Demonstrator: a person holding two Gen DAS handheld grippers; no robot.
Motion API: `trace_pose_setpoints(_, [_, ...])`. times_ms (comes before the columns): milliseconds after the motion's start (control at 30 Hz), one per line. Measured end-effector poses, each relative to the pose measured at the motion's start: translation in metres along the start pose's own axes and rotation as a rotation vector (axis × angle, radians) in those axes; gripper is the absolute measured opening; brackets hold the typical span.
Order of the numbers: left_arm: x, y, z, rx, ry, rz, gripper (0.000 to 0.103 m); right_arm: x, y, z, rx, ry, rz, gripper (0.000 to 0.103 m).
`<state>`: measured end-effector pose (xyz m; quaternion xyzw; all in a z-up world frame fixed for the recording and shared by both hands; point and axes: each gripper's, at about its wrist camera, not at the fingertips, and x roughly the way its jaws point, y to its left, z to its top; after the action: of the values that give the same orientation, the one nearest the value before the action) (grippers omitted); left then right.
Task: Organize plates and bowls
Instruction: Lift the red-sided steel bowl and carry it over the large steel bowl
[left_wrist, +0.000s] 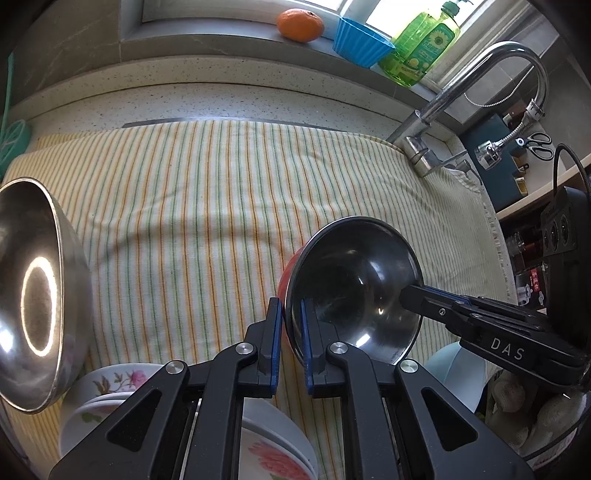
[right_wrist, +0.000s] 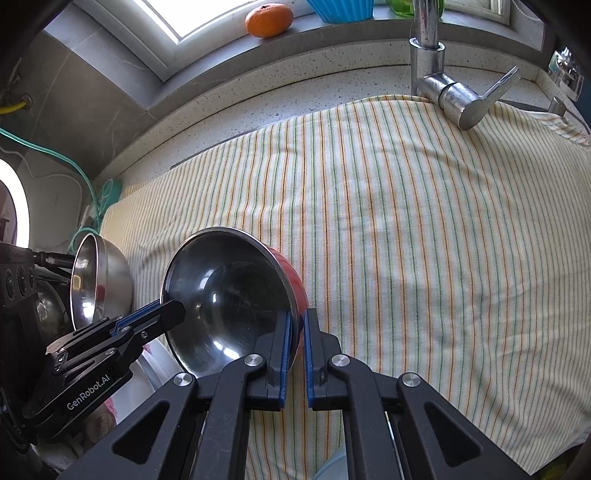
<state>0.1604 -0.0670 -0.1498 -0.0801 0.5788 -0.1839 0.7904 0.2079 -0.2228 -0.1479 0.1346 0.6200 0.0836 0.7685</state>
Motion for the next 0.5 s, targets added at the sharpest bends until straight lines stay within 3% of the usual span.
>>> trace_pose_setpoints(500, [-0.033, 0.008, 0.0, -0.022, -0.067, -0.013, 0.008, -0.026, 0.015, 0.002, -0.012, -0.036, 0.03, 0.006])
